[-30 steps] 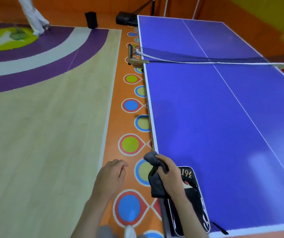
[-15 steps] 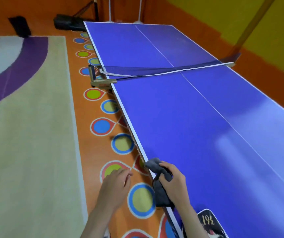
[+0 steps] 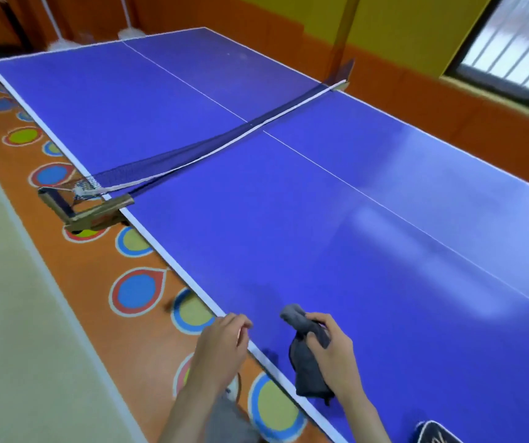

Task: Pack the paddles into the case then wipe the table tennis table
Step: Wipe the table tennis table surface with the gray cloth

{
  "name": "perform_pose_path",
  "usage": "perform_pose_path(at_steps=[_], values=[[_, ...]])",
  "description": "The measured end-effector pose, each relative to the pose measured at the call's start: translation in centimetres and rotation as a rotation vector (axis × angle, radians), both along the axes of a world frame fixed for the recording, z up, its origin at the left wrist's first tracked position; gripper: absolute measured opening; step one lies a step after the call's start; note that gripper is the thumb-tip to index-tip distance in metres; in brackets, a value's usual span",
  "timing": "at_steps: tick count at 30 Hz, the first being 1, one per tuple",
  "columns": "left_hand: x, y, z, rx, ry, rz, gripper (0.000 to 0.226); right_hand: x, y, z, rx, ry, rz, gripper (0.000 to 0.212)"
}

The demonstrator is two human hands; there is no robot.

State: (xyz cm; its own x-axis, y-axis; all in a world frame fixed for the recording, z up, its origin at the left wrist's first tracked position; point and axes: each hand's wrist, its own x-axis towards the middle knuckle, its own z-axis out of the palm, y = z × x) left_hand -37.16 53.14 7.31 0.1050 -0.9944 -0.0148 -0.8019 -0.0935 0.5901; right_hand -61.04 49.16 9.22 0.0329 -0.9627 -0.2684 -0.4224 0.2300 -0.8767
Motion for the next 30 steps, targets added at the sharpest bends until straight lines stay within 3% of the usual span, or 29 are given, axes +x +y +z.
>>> perform_pose_path(at_steps=[5,9,14,17,23,30], values=[[2.6,-8.1,-0.1,0.095,-0.089,-0.201,0.048,2.5,-6.3,-1.7,-0.008,-0.062,-0.207,0.038],[3.2,-13.9,0.0,0.095,-0.112,-0.269,0.051,3.1,-10.2,-1.6,-0.021,-0.076,-0.296,0.038],[2.0,-21.0,0.0,0.111,-0.120,-0.363,0.026,2.2,-13.6,-1.6,-0.028,-0.077,-0.444,0.040],[1.2,-25.1,-1.3,0.105,-0.118,-0.409,0.030,1.4,-15.8,-2.7,-0.007,-0.056,-0.545,0.041],[-0.4,-33.6,-3.3,0.097,-0.147,-0.451,0.023,-0.3,-22.7,-4.3,-0.018,0.104,-0.639,0.034],[-3.0,-43.8,-7.4,0.131,-0.293,-0.442,0.035,0.1,-33.3,-9.6,-0.095,0.379,-0.599,0.039]])
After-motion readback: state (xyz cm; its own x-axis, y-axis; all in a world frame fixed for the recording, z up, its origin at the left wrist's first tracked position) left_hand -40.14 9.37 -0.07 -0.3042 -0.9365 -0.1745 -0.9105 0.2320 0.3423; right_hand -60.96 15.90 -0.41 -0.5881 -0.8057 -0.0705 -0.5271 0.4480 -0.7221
